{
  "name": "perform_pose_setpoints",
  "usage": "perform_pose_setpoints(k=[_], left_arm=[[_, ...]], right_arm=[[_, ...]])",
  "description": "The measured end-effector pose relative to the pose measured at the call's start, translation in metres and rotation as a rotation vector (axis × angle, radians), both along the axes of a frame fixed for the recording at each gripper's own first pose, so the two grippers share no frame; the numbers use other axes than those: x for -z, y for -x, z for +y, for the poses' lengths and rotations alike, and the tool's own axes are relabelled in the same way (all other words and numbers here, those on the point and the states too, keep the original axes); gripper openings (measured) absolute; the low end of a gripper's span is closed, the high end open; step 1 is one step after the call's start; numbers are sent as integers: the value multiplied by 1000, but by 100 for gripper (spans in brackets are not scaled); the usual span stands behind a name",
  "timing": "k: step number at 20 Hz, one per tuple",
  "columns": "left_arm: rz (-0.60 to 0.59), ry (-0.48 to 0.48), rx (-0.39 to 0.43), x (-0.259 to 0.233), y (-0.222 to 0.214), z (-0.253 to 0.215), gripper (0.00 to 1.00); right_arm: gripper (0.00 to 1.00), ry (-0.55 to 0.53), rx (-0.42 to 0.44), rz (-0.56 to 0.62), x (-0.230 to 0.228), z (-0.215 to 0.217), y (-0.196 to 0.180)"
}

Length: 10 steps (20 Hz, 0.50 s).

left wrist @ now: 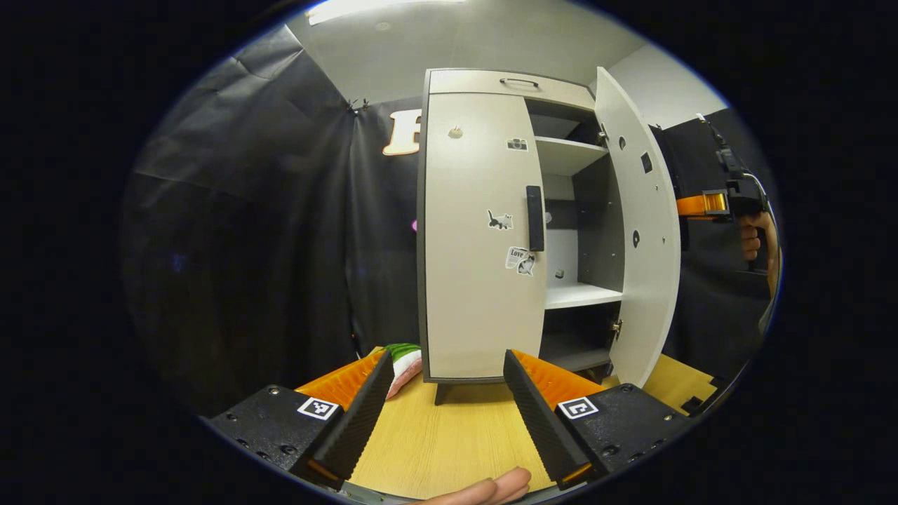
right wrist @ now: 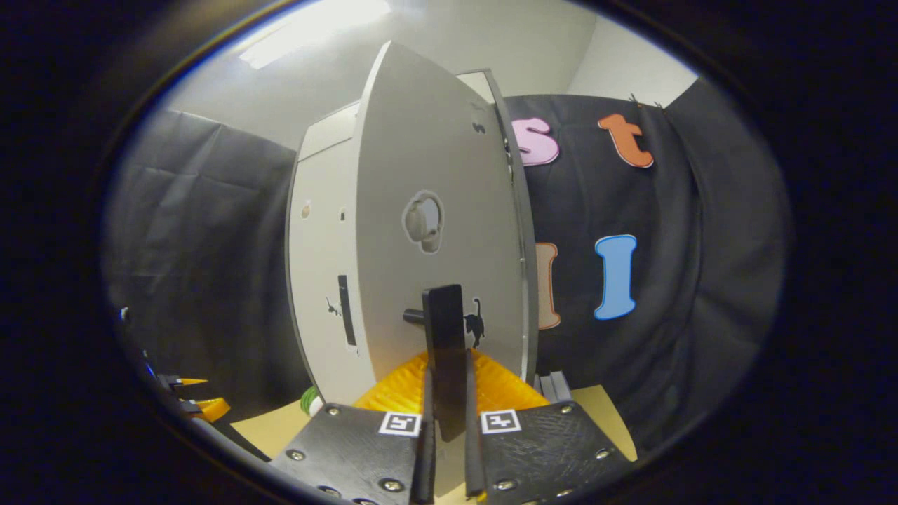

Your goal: Open the right door of the double-door shoe cabinet with the right hand, and open the left door with the left hand.

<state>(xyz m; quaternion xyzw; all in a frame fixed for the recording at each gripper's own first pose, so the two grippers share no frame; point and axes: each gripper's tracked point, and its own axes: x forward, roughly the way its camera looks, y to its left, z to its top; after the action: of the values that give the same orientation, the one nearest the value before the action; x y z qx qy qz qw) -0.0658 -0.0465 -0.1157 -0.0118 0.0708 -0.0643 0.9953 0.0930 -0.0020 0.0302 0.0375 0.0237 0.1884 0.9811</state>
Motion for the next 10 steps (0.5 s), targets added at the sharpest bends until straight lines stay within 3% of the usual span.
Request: perform_pose_setpoints(k=[3, 5, 7, 10], left_arm=[[0, -10, 5, 2, -5, -6, 98], [8, -7, 6, 5, -6, -9, 98], [24, -5, 7, 9, -8, -11, 98], [33, -10, 8, 11, -9, -10, 98]], right_arm=[[17, 77, 65, 11, 4, -29, 1], [4, 99, 138, -14, 5, -51, -8], [4, 137, 236, -3, 13, -91, -18], [4, 20, 113, 34, 16, -89, -22]])
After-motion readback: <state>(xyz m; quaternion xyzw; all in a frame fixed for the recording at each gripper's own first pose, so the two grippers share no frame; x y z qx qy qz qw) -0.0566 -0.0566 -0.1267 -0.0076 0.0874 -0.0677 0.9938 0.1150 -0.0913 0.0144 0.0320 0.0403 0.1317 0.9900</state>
